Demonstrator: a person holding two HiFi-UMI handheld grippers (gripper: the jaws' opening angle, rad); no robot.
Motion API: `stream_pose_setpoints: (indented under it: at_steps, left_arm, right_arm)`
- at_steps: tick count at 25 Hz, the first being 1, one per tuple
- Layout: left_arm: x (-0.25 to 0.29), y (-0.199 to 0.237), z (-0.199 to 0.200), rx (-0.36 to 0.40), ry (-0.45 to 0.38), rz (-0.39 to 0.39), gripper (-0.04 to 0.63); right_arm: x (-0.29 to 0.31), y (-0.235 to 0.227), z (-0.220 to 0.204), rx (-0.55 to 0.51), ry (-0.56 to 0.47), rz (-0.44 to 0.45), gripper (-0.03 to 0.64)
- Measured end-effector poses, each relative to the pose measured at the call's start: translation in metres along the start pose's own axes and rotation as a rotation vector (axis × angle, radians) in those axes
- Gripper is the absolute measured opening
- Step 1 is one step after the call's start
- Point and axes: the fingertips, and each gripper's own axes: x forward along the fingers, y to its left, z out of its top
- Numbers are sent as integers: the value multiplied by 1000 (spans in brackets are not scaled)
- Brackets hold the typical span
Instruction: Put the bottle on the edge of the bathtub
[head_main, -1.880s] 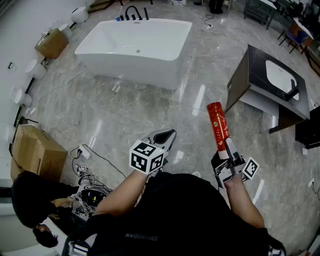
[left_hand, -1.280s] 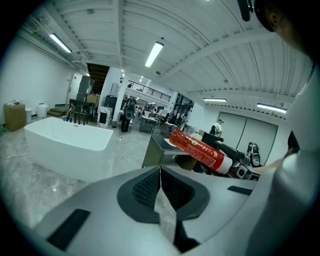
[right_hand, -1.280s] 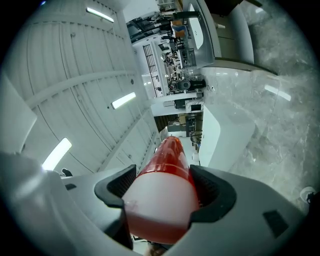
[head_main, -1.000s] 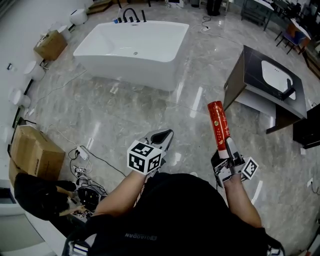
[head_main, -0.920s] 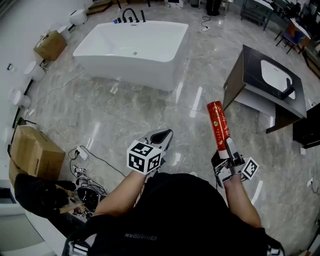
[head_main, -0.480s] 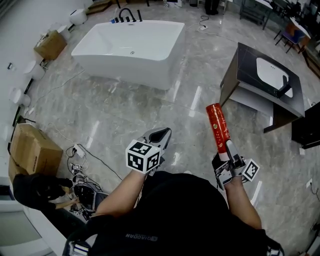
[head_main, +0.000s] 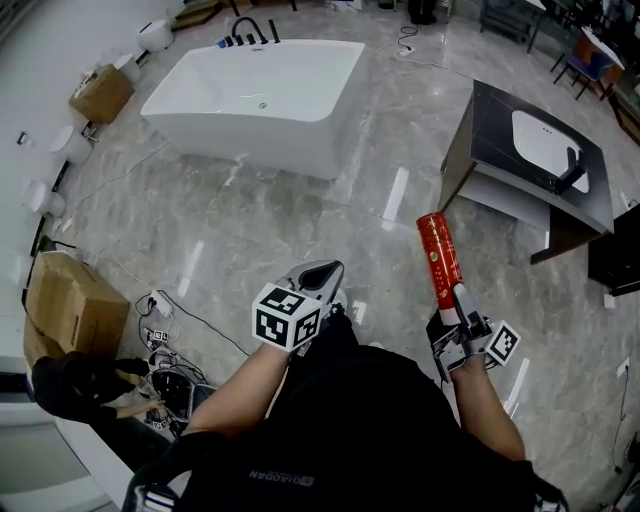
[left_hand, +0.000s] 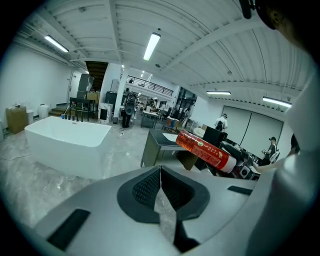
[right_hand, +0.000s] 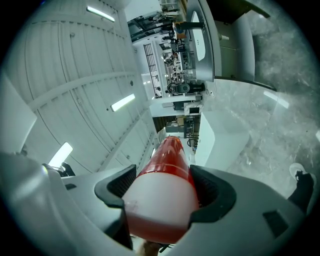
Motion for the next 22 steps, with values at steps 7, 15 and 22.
stream_pose_setpoints:
  at_steps: [7, 15, 22]
  left_arm:
    - [39, 38, 21, -8, 12, -17, 18]
    - [96, 106, 98, -9, -26, -47, 18]
    - [124, 173, 143, 9, -45, -59, 18]
  right_arm:
    - [43, -14, 21, -13, 3, -4, 325]
    - [134, -31, 66, -33, -13, -42, 326]
    - [215, -36, 93, -56, -31, -1, 325]
